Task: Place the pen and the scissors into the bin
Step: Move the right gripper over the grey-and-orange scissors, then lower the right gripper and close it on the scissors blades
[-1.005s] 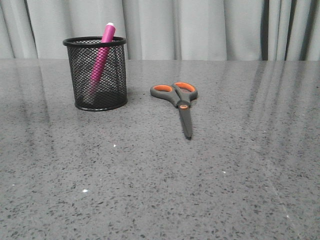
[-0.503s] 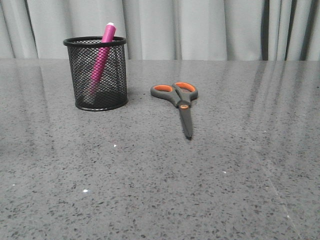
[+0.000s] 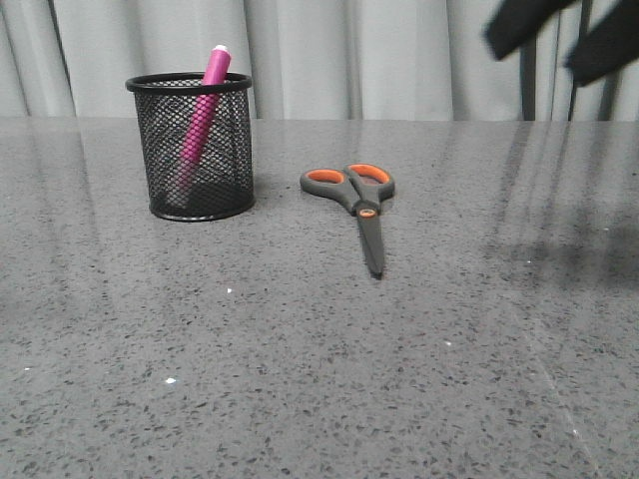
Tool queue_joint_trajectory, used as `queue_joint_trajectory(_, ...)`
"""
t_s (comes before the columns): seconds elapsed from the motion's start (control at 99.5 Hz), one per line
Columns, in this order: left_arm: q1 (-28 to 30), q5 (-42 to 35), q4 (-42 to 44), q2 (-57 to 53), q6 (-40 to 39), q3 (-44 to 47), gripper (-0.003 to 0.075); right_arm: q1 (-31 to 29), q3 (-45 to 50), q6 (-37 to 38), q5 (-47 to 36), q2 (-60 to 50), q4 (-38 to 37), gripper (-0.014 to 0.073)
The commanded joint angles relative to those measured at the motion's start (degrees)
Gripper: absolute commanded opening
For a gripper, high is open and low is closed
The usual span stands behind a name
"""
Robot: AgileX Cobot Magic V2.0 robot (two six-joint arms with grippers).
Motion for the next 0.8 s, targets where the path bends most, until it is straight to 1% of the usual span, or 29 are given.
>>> queue_joint_trajectory(0.0, 0.2, -4.5, -1.0, -0.2, -0.2, -1.5, -0.0022, 3.6, -6.6, 6.1, -0.4, 4.6, -6.1, 0.0443)
queue_joint_trajectory(0.03, 0.2, -4.6, -1.2, -0.2, -0.2, -1.5, -0.0022, 4.7, -8.8, 8.7, 0.9, 6.5, -10.0, 0.0443)
queue_joint_trajectory(0.08, 0.2, -4.8, -1.5, -0.2, -0.2, -1.5, -0.0022, 6.7, -11.8, 12.7, 2.6, 9.8, -14.5, 0.0443)
queue_joint_trajectory(0.141, 0.2, -4.8, -1.7, -0.2, -0.2, -1.5, -0.0022, 8.2, -15.0, 14.5, 4.0, 13.8, -16.9, 0.0443)
queue_joint_trajectory(0.342, 0.2, -4.8, -1.7, -0.2, -0.2, -1.5, -0.0022, 9.2, -24.9, 16.5, 7.6, 24.3, -17.0, 0.0443)
queue_joint_trajectory(0.523, 0.2, -4.9, -1.7, -0.2, -0.2, -1.5, -0.0022, 9.2, -31.3, 17.3, 10.9, 29.8, -17.0, 0.0443)
queue_joint_trajectory(0.794, 0.2, -5.4, -1.7, -0.2, -0.2, -1.5, -0.0022, 10.6, -34.4, 18.3, 12.4, 34.5, -17.2, 0.0443)
